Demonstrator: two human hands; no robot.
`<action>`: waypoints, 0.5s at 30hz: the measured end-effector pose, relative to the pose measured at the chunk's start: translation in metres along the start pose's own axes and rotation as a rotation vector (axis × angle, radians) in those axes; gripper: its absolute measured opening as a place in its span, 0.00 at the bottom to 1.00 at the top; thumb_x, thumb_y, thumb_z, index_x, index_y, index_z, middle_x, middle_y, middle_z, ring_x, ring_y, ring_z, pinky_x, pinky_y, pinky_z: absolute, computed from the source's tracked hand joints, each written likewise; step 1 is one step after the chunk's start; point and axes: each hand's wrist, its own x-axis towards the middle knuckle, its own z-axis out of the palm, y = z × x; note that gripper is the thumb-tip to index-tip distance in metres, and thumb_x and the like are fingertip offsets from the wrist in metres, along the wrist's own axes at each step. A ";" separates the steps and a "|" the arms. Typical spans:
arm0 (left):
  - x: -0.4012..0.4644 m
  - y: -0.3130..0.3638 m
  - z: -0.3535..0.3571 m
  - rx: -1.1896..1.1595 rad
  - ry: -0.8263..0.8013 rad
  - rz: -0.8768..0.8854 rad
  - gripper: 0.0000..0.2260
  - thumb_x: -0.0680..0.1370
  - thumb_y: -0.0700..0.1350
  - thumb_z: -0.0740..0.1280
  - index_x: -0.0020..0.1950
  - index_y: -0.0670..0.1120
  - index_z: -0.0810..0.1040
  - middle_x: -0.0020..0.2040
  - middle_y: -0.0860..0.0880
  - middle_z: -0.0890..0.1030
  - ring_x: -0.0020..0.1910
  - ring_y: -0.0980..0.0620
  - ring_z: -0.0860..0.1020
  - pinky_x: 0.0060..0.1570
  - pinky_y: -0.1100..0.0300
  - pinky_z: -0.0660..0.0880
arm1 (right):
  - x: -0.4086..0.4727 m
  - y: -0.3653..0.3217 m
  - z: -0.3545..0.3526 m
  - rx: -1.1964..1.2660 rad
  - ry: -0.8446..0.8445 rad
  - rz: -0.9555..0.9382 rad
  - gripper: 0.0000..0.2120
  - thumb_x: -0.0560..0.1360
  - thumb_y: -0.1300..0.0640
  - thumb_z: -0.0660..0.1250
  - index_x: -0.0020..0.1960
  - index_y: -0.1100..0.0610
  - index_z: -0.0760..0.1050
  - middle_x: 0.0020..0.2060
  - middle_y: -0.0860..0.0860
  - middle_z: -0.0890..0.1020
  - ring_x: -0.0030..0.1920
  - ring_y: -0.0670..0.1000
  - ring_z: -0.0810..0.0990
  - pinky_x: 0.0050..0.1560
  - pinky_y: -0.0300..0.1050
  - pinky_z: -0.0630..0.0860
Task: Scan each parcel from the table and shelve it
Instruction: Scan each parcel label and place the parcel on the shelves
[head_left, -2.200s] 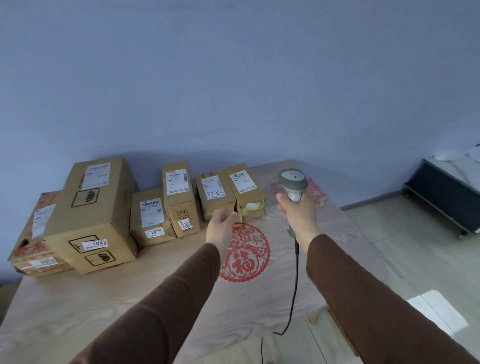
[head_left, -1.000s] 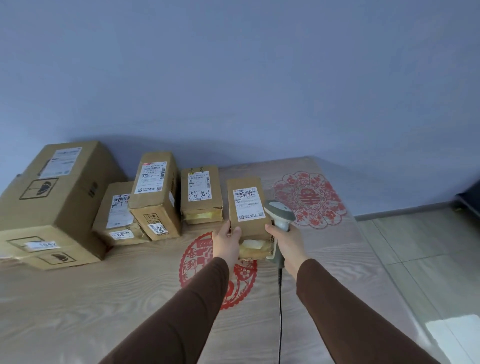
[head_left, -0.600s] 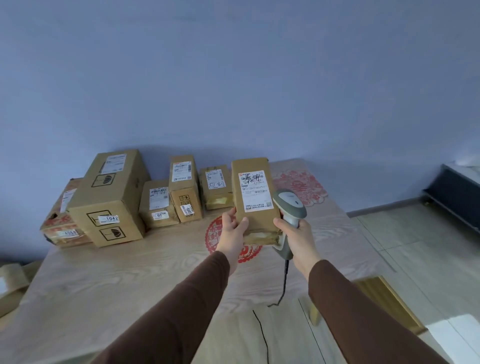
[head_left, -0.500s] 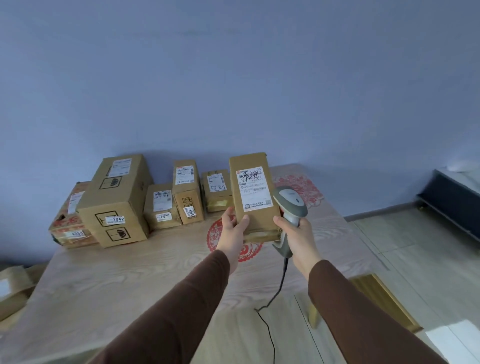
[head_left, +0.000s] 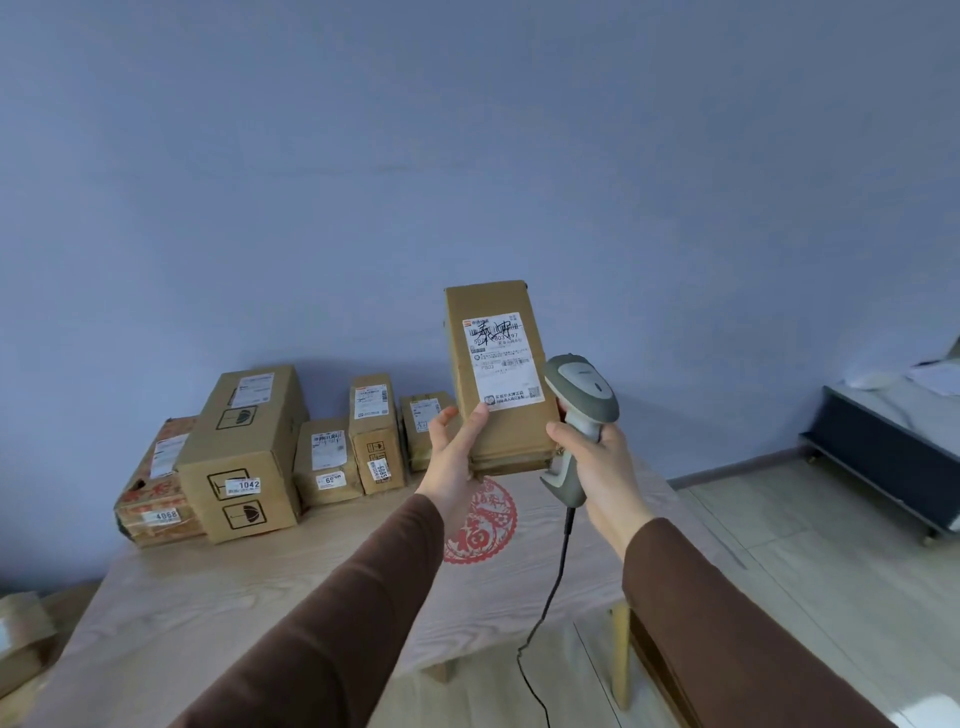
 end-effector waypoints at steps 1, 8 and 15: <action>-0.001 0.003 0.002 0.018 -0.016 -0.005 0.41 0.72 0.62 0.77 0.79 0.61 0.58 0.68 0.47 0.76 0.66 0.45 0.77 0.72 0.39 0.71 | 0.000 -0.004 -0.001 -0.004 0.011 0.003 0.10 0.74 0.59 0.76 0.52 0.47 0.85 0.49 0.52 0.88 0.51 0.52 0.87 0.39 0.42 0.82; -0.004 0.019 0.000 0.110 0.024 0.128 0.47 0.69 0.64 0.78 0.82 0.67 0.55 0.76 0.53 0.74 0.73 0.47 0.74 0.76 0.38 0.65 | -0.001 -0.036 0.012 -0.192 0.004 -0.113 0.06 0.76 0.49 0.76 0.52 0.47 0.83 0.42 0.42 0.87 0.44 0.42 0.85 0.44 0.39 0.77; -0.008 0.032 0.005 0.165 0.137 0.290 0.49 0.66 0.69 0.77 0.81 0.70 0.53 0.79 0.54 0.70 0.76 0.48 0.71 0.78 0.39 0.62 | -0.019 -0.100 0.021 -0.231 -0.301 -0.192 0.19 0.73 0.36 0.71 0.48 0.52 0.79 0.32 0.49 0.81 0.31 0.49 0.79 0.33 0.43 0.77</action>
